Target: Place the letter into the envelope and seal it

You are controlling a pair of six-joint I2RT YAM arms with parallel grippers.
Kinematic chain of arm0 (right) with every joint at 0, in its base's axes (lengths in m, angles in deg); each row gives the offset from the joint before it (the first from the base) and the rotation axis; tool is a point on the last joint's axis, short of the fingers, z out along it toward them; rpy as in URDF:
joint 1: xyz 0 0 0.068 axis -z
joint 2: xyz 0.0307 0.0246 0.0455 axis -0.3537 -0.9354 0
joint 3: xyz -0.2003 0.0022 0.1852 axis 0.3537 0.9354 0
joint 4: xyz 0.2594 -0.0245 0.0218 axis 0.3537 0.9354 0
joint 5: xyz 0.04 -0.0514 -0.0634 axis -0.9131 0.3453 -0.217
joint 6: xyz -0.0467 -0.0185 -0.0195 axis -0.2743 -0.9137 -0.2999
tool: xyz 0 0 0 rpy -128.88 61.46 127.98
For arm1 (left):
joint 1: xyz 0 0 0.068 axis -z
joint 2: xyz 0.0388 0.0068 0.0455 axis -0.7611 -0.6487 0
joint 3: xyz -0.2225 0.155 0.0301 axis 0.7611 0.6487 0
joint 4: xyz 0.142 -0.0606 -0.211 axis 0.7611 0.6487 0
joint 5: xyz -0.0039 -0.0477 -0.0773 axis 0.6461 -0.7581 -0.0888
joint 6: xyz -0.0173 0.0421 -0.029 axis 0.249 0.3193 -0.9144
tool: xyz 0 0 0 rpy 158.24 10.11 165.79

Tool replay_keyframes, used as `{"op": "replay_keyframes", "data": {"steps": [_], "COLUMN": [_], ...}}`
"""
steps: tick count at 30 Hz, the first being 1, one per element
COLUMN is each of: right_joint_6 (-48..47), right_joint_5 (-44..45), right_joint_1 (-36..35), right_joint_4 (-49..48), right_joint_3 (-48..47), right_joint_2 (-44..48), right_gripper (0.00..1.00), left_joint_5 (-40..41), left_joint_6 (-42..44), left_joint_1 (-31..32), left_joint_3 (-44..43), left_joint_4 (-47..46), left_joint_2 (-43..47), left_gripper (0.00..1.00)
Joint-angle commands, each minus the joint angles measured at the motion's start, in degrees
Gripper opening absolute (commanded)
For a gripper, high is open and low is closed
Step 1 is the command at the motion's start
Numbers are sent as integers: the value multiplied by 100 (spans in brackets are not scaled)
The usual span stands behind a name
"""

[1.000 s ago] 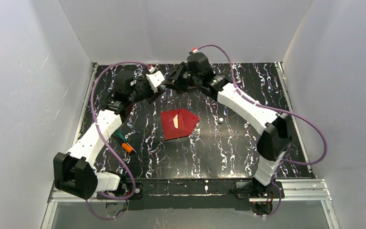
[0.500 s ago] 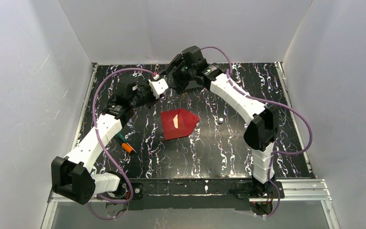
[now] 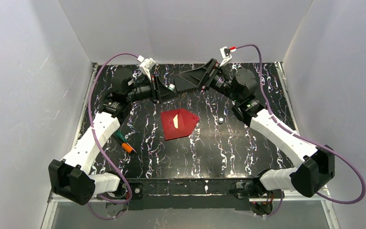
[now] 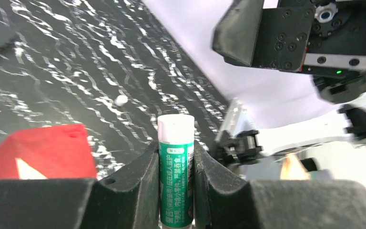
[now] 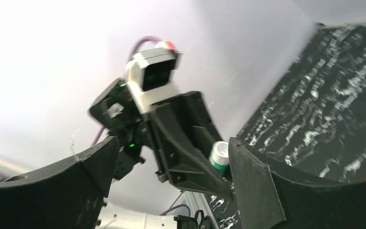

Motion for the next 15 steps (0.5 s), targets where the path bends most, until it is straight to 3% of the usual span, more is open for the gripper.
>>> {"op": "replay_keyframes", "data": {"steps": [1,10,15], "right_joint_6": [-255,-539,-420], "right_joint_5": [-1034,-683,-1033], "right_joint_1": [-21,-27,-53], "right_joint_4": [-1028,25,233], "right_joint_3": [-103,-395,-713], "right_joint_2": [-53,-84,-443], "right_gripper": [92,90,77], "left_joint_5": [-676,-828,-960], "left_joint_6": [-1441,-1167,-748], "left_joint_1": [9,11,7], "left_joint_3": [-133,8,84], "left_joint_4": [-380,-439,-604], "left_joint_2": [25,192,321], "left_gripper": [0,0,0]}}
